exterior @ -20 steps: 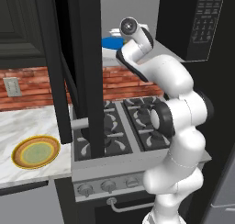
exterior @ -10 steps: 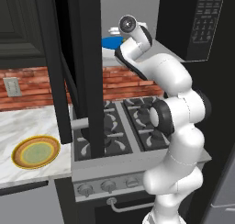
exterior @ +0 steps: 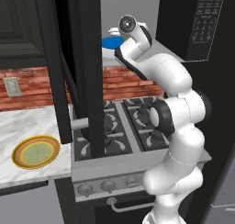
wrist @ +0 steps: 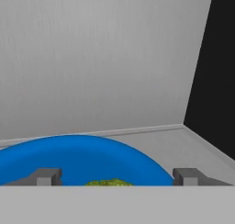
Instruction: Pick the broccoli from the counter and place it in the microwave. Then turn on the microwave.
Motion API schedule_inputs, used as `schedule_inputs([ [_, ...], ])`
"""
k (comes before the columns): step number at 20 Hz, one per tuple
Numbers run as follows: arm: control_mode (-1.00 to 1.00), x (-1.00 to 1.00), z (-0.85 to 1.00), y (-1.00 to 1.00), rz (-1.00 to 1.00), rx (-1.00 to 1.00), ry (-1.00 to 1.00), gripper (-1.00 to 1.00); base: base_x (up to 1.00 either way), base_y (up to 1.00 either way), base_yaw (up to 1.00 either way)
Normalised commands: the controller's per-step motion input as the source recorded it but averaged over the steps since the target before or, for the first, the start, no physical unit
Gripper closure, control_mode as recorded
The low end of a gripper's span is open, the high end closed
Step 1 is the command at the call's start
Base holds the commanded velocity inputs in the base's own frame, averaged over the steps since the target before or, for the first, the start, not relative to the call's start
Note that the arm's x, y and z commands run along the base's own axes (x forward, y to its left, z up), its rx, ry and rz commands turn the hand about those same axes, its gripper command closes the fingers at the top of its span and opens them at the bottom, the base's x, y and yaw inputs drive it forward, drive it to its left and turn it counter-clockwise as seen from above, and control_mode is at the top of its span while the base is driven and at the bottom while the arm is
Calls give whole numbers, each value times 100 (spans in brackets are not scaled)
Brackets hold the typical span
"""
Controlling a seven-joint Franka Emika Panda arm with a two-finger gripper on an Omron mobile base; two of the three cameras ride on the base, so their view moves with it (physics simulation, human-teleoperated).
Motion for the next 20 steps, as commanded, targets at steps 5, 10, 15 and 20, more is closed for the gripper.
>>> schedule_inputs([
  [5, -100, -16, 0, 0, 0, -1, 0, -100, 0, 0, 0],
  [10, -100, -71, 3, 0, 0, 0, -3, -100, 0, 0, 0],
  [15, -100, -75, 16, -2, 0, 0, -3, -100, 0, 0, 0],
  [20, -100, -88, 35, -17, 0, 0, -4, -100, 0, 0, 0],
])
